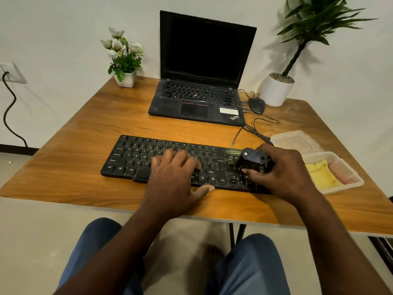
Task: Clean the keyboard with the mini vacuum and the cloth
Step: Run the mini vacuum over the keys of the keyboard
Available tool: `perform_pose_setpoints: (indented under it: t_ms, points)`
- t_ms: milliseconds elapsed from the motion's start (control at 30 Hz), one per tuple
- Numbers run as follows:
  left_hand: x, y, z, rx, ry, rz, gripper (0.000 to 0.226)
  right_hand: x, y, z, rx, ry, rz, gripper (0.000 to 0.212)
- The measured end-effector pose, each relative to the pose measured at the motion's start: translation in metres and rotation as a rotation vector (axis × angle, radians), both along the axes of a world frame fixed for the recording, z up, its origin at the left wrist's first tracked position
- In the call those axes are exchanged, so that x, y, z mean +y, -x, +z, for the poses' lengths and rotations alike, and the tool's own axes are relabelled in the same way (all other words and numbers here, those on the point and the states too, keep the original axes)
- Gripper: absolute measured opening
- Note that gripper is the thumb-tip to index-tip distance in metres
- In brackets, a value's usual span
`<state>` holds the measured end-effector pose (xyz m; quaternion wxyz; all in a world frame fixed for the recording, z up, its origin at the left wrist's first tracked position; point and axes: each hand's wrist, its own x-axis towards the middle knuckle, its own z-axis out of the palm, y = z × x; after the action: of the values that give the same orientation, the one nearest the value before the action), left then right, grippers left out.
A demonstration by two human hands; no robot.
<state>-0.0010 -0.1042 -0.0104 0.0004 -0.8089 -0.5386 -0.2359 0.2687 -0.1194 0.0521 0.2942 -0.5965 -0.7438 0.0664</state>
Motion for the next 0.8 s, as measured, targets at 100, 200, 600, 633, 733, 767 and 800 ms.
perform_pose_setpoints:
  t_ms: [100,200,600,633,733,767,800]
  points:
    - [0.001,0.0,-0.002,-0.008,-0.001,-0.003,0.062,-0.005,0.02,-0.005,0.069,-0.026,0.016,0.034]
    - [0.001,0.0,-0.003,-0.024,-0.006,-0.003,0.063,-0.005,0.051,-0.015,0.057,-0.045,0.094,0.035]
    - [0.001,0.002,-0.003,-0.017,0.0,-0.008,0.064,-0.007,0.035,-0.005,0.165,0.082,0.021,0.04]
    - [0.001,0.002,-0.003,-0.015,0.001,-0.008,0.064,-0.005,0.039,-0.004,0.172,0.111,0.049,0.043]
    - [0.001,0.001,-0.001,-0.007,0.008,-0.007,0.065,0.011,0.047,0.004,0.076,0.089,0.014,0.048]
    - [0.001,0.001,-0.001,-0.002,0.01,-0.007,0.065,0.018,0.049,0.008,0.038,0.075,-0.003,0.048]
    - [0.001,0.001,-0.001,0.003,0.012,-0.006,0.065,0.023,0.051,0.011,0.023,0.077,-0.008,0.048]
